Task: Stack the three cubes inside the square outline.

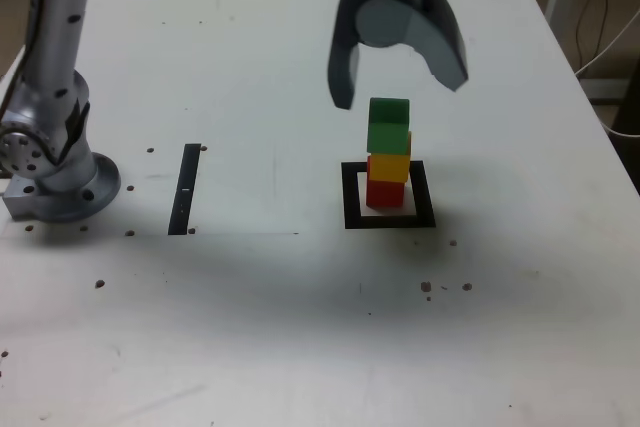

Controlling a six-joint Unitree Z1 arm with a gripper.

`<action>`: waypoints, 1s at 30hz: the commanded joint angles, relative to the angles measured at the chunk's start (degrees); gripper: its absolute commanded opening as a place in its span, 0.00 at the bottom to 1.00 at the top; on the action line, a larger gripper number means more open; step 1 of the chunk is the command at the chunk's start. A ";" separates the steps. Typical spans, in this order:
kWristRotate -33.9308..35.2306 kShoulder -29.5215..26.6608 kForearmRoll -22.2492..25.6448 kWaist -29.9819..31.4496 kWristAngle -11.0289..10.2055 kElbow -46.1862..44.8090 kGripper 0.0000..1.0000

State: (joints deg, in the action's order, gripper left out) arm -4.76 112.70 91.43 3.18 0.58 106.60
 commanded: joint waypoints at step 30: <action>6.12 -23.25 -18.95 0.06 -0.44 -49.43 0.99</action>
State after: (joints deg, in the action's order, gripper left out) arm 1.17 90.31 74.04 3.19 -0.10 59.04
